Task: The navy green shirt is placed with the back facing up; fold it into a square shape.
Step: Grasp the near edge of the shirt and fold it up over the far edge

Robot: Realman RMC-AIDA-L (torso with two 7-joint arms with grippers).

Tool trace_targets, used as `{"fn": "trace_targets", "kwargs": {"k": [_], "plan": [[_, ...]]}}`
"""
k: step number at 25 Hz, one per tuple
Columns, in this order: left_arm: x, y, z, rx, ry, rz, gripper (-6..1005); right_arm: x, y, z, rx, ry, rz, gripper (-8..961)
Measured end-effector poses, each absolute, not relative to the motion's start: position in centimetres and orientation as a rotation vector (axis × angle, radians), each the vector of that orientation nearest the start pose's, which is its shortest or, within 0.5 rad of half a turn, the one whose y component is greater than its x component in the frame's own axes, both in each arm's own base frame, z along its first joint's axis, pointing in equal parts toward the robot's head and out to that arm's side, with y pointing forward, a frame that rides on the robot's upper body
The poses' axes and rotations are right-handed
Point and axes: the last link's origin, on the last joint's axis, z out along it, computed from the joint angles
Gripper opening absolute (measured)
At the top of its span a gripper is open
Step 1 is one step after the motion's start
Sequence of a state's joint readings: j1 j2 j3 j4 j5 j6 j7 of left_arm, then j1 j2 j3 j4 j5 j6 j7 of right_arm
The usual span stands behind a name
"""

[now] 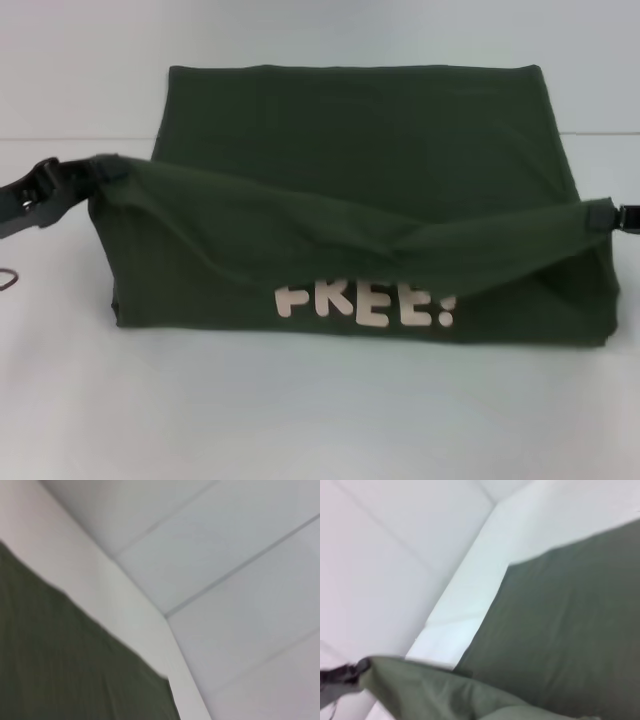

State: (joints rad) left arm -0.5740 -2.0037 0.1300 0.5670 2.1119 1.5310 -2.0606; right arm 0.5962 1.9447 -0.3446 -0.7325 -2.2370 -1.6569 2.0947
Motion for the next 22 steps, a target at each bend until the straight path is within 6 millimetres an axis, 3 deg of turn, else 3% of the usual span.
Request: {"fn": "trace_targets", "kwargs": {"k": [9, 15, 22], "plan": [[-30.2, 37.2, 5.5, -1.899, -1.490, -1.170, 39, 30.3, 36.9, 6.1, -2.139, 1.459, 0.740, 65], [-30.3, 37.9, 5.1, -1.843, -1.443, -1.159, 39, 30.9, 37.7, 5.5, -2.032, 1.400, 0.768, 65], [-29.9, 38.8, 3.1, -1.870, -1.396, -1.051, 39, 31.1, 38.2, 4.5, -2.006, 1.398, 0.768, 66]]}}
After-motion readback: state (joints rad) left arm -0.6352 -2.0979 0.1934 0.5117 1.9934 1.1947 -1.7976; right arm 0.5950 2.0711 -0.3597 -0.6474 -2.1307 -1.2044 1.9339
